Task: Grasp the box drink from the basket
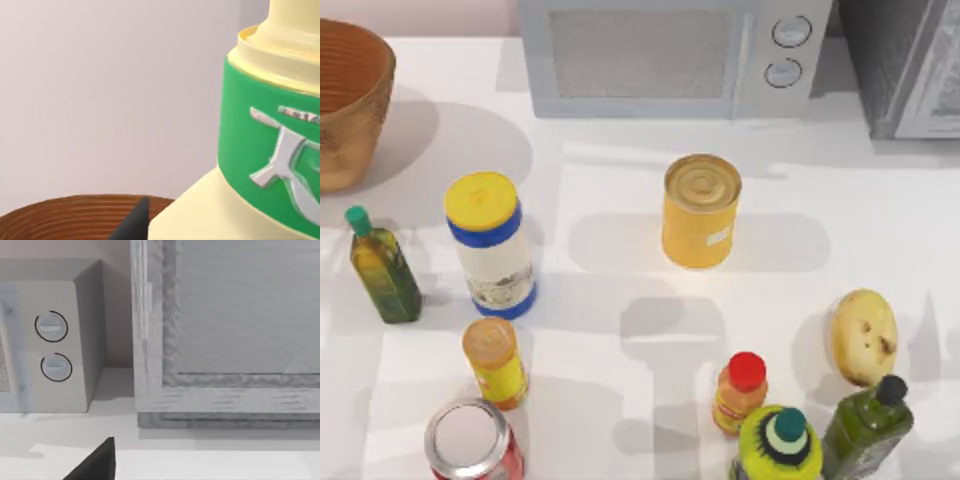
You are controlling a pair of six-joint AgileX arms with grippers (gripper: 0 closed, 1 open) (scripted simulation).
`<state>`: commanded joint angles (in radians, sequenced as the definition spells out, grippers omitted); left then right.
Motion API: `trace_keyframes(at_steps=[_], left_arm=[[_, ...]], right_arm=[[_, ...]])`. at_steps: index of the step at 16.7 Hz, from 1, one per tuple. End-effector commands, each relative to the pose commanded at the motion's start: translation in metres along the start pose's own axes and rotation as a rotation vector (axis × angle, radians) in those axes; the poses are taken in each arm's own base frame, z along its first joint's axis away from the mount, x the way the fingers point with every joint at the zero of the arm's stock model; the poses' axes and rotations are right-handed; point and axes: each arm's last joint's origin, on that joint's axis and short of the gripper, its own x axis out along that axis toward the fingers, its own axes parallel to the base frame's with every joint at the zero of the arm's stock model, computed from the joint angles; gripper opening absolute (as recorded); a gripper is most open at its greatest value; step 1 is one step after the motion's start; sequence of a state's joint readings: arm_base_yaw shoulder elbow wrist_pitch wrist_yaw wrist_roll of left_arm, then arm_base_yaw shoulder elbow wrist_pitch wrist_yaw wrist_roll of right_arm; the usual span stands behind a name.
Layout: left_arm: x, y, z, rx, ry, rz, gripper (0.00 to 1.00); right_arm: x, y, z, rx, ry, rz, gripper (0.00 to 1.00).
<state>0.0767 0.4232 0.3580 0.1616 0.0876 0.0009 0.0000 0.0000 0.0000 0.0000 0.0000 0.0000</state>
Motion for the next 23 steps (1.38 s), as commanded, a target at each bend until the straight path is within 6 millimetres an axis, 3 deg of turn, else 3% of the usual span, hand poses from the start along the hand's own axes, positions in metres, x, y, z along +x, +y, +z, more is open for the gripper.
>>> trace_keyframes(at_steps=[2, 5, 8, 17, 23], left_arm=[[-0.020, -0.004, -0.031, -0.001, 0.013, 0.003, 0.00], [-0.032, -0.007, -0.075, -0.002, 0.063, 0.007, 0.00], [-0.035, -0.008, -0.097, -0.001, 0.095, 0.009, 0.00], [-0.032, -0.011, -0.092, -0.006, 0.112, 0.020, 0.00], [-0.005, -0.035, -0.037, -0.029, 0.092, 0.079, 0.00]], right_arm=[[0.000, 0.000, 0.000, 0.000, 0.000, 0.000, 1.00], [0.000, 0.000, 0.000, 0.000, 0.000, 0.000, 1.00], [0.000, 0.000, 0.000, 0.000, 0.000, 0.000, 1.00], [0.000, 0.000, 0.000, 0.000, 0.000, 0.000, 1.00], [0.000, 0.000, 0.000, 0.000, 0.000, 0.000, 1.00]])
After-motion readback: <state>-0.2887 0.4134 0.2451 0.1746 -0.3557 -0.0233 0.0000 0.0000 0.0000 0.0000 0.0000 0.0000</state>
